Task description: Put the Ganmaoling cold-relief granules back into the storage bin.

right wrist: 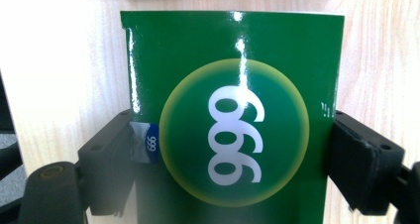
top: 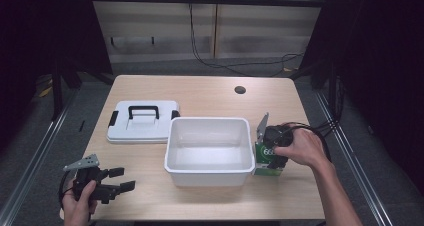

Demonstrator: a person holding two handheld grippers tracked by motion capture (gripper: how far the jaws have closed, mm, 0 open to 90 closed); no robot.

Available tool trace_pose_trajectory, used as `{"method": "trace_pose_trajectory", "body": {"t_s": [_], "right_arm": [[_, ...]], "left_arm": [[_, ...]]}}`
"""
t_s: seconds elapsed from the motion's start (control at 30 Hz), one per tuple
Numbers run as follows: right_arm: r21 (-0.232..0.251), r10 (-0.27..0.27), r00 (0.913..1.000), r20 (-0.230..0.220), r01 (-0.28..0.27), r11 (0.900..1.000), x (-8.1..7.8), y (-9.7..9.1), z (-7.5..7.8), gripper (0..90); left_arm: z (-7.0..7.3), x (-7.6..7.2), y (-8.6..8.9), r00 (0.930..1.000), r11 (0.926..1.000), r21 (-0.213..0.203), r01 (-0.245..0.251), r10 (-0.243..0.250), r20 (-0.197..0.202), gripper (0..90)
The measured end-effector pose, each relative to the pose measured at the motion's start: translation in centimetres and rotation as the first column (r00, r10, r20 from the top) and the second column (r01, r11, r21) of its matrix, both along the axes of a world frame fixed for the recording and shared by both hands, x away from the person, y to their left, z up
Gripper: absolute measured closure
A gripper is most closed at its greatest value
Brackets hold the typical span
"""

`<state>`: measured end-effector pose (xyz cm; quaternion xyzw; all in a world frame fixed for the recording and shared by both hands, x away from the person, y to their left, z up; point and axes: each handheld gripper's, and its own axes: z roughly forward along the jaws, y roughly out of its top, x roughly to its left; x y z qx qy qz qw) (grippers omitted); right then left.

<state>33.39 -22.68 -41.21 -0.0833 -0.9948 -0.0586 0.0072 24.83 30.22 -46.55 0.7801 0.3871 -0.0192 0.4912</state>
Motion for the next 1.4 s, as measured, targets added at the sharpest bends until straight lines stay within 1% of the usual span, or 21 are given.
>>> {"method": "trace_pose_trajectory", "body": {"t_s": [0.03, 0.07, 0.1, 0.13, 0.2, 0.23, 0.3, 0.4, 0.63, 0.67, 0.73, 0.77, 0.87, 0.97, 1.03, 1.17, 1.23, 1.27, 1.37, 1.4], "right_arm": [[-0.007, -0.003, 1.0000, -0.003, 0.003, 1.0000, -0.1, 0.0, 0.2, 15.9], [-0.003, -0.002, 1.0000, 0.001, 0.002, 1.0000, -0.1, 0.0, 0.3, 15.9], [-0.007, -0.016, 0.9999, -0.003, 0.016, 0.9999, -0.2, -0.1, 0.4, 15.9], [0.001, 0.002, 1.0000, 0.003, -0.002, 1.0000, -0.1, -0.2, 0.5, 15.9], [-0.001, -0.011, 0.9999, -0.005, 0.011, 0.9999, -0.2, -0.2, 0.7, 15.9], [0.004, -0.013, 0.9999, -0.007, 0.013, 0.9999, -0.2, -0.3, 0.8, 15.9], [-0.001, -0.010, 0.9999, -0.008, 0.010, 0.9999, -0.2, -0.3, 0.9, 15.9], [0.003, -0.021, 0.9998, -0.005, 0.021, 0.9998, -0.3, -0.4, 1.2, 15.9], [0.002, -0.019, 0.9998, 0.003, 0.019, 0.9998, -0.4, -0.9, 2.1, 15.9], [0.005, -0.029, 0.9996, -0.003, 0.029, 0.9996, -0.5, -1.0, 2.3, 15.9], [0.010, -0.023, 0.9997, 0.005, 0.023, 0.9997, -0.5, -1.1, 2.5, 15.9], [0.007, -0.030, 0.9995, 0.005, 0.030, 0.9995, -0.6, -1.2, 2.6, 15.9], [0.017, -0.026, 0.9996, 0.011, 0.025, 0.9995, -0.7, -1.3, 2.9, 15.9], [0.012, -0.029, 0.9996, 0.004, 0.029, 0.9995, -0.8, -1.4, 3.3, 15.9], [0.019, -0.017, 0.9999, 0.004, 0.016, 0.9997, -0.7, -1.4, 3.4, 15.9], [0.009, -0.028, 0.9996, 0.003, 0.028, 0.9996, -1.0, -1.5, 3.8, 16.0], [0.010, -0.012, 0.9999, -0.002, 0.012, 0.9999, -1.0, -1.6, 4.0, 15.9], [0.009, -0.020, 0.9998, -0.004, 0.020, 0.9998, -1.1, -1.6, 4.1, 15.9], [0.015, -0.007, 1.0000, 0.003, 0.007, 0.9999, -1.1, -1.8, 4.5, 15.9], [0.008, -0.025, 0.9997, 0.000, 0.025, 0.9996, -1.3, -1.8, 4.7, 16.0]], "left_arm": [[0.0, 0.0, 0.0, 1.0000, 1.0000, -0.003, -0.001, 0.001, -0.002, 16.1], [0.0, 0.0, 0.0, 1.0000, 1.0000, -0.002, -0.001, 0.001, 0.002, 16.1], [0.0, 0.0, 0.0, 1.0000, 1.0000, -0.001, -0.001, 0.001, 0.001, 16.1], [0.0, 0.0, 0.0, 1.0000, 1.0000, -0.001, -0.001, 0.001, 0.001, 16.1], [0.0, 0.0, 0.0, 1.0000, 1.0000, -0.002, -0.004, 0.004, 0.000, 16.1], [0.0, 0.0, 0.0, 1.0000, 1.0000, -0.003, -0.003, 0.003, -0.001, 16.1], [0.0, 0.0, 0.1, 1.0000, 1.0000, -0.002, -0.001, 0.001, 0.000, 16.1], [0.0, 0.0, 0.1, 1.0000, 1.0000, -0.004, -0.001, 0.001, -0.001, 16.1], [0.0, 0.0, 0.1, 1.0000, 1.0000, -0.003, -0.001, 0.001, -0.001, 16.1], [0.0, 0.0, 0.1, 1.0000, 1.0000, -0.004, -0.002, 0.002, -0.002, 16.1], [0.0, 0.0, 0.1, 1.0000, 1.0000, -0.005, -0.004, 0.004, -0.002, 16.1], [0.0, 0.0, 0.1, 1.0000, 1.0000, -0.005, -0.005, 0.005, -0.002, 16.1], [0.1, 0.0, 0.1, 1.0000, 1.0000, -0.004, -0.004, 0.004, -0.002, 16.1], [0.0, 0.0, 0.1, 1.0000, 1.0000, -0.005, -0.005, 0.005, -0.003, 16.1], [0.0, 0.0, 0.1, 1.0000, 1.0000, -0.005, -0.005, 0.005, -0.003, 16.1], [0.0, 0.0, 0.1, 1.0000, 1.0000, -0.006, -0.005, 0.005, -0.002, 16.1], [0.0, 0.0, 0.1, 1.0000, 1.0000, -0.006, -0.005, 0.005, -0.003, 16.1], [0.0, 0.0, 0.1, 1.0000, 1.0000, -0.005, -0.004, 0.004, -0.003, 16.1], [0.0, 0.0, 0.1, 1.0000, 1.0000, -0.003, -0.005, 0.005, -0.002, 16.1], [0.0, 0.0, 0.1, 1.0000, 1.0000, -0.002, -0.006, 0.006, -0.001, 16.1]]}}
